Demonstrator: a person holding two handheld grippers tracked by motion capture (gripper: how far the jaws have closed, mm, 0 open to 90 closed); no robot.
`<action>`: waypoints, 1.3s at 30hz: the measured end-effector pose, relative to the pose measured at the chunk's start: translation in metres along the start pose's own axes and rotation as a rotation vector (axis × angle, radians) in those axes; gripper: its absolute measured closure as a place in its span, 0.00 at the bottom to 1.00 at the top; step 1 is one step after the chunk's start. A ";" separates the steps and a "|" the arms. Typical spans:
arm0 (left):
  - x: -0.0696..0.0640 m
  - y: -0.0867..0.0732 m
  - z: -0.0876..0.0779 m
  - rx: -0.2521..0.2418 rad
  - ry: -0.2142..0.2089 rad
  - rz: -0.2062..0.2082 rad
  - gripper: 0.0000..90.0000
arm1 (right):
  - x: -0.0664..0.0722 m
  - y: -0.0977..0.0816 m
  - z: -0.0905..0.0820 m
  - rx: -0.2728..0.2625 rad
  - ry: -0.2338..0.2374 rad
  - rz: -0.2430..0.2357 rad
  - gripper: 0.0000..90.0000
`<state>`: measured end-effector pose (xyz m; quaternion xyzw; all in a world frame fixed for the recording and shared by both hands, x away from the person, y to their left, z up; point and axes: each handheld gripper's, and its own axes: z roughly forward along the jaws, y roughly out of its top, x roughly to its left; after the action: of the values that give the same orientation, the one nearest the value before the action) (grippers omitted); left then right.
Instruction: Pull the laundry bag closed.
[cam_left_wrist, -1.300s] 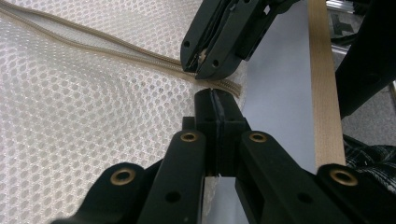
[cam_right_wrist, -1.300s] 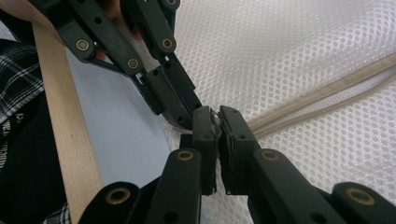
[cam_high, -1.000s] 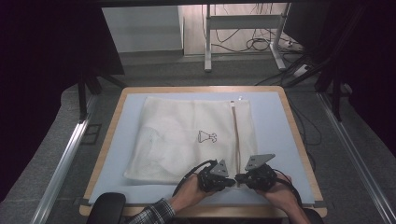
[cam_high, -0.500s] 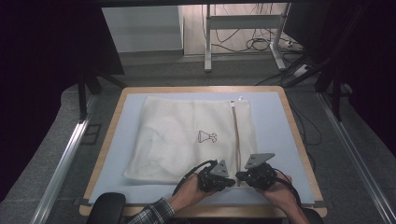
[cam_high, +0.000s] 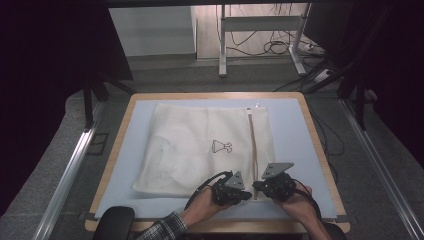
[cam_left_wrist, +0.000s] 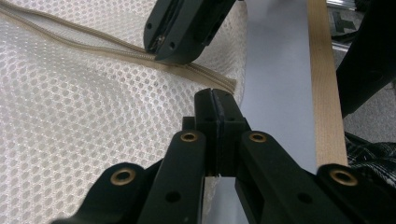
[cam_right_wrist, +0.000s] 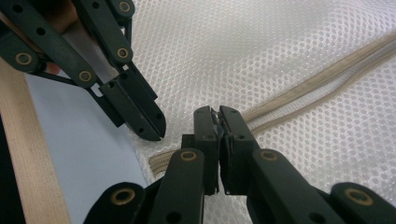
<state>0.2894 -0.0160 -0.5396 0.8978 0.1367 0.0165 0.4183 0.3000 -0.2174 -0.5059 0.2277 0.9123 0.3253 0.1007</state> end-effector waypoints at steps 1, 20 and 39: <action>0.000 0.000 0.000 0.000 0.000 0.001 1.00 | 0.000 0.001 0.000 0.002 0.000 0.000 0.95; -0.001 0.000 0.000 0.000 0.003 0.006 1.00 | -0.011 0.009 0.007 0.007 -0.058 -0.022 0.96; -0.001 0.000 0.000 -0.005 0.003 0.001 1.00 | -0.023 0.016 0.014 0.015 -0.096 -0.026 0.96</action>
<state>0.2887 -0.0162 -0.5398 0.8969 0.1367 0.0187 0.4203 0.3306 -0.2095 -0.5055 0.2318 0.9117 0.3058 0.1469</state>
